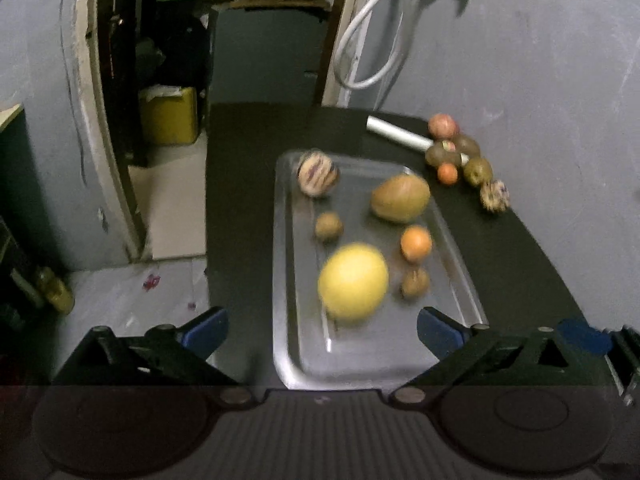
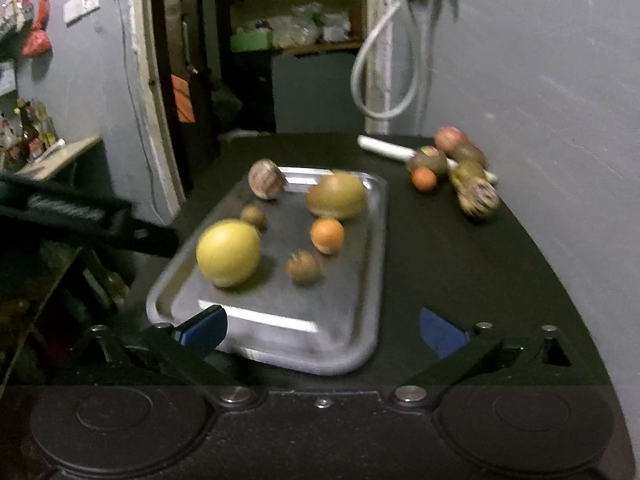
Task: Organize fruits
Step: 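Place the lemon on the tray with the left tool while the right tool releases the brown fruit there, then withdraw both open tools from the tray, then grasp the small orange with the left tool while the right tool grasps the striped pepino melon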
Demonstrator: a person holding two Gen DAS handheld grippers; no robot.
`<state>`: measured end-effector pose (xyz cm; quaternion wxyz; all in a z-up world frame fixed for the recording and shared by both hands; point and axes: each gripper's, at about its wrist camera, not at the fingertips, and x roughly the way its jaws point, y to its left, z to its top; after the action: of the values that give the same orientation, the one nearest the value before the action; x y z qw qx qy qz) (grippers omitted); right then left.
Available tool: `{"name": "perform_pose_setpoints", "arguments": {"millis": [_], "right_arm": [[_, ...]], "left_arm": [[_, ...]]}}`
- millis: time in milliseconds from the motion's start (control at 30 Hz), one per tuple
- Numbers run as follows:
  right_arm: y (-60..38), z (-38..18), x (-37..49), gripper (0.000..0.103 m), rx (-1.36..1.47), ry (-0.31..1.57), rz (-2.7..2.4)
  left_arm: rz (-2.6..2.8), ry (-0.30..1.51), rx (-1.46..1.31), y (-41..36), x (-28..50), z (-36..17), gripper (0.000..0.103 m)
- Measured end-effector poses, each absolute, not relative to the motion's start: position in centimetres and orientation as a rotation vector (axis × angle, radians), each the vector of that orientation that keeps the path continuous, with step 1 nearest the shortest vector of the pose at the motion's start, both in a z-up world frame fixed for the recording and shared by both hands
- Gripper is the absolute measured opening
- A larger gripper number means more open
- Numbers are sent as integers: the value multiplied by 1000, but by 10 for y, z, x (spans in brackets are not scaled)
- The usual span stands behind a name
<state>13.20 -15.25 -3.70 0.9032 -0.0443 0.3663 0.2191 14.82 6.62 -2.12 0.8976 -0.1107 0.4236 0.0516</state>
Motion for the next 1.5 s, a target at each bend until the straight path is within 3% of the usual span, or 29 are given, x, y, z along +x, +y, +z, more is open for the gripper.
{"name": "perform_pose_setpoints", "arguments": {"millis": [367, 633, 900, 1167, 1500], "right_arm": [[-200, -18, 96, 102, -126, 827, 260], [-227, -14, 97, 102, -90, 803, 153], [-235, -11, 126, 102, -83, 723, 148], [-228, -10, 214, 102, -159, 670, 236], [-208, -68, 336, 102, -205, 699, 275]], "left_arm": [[-33, 1049, -179, 30, 110, -35, 102], [-169, 1004, -27, -12, 146, -13, 102], [-197, 943, 10, -27, 216, 5, 102], [-135, 852, 14, -22, 305, 14, 102], [-148, 856, 34, -44, 431, -38, 102]]}}
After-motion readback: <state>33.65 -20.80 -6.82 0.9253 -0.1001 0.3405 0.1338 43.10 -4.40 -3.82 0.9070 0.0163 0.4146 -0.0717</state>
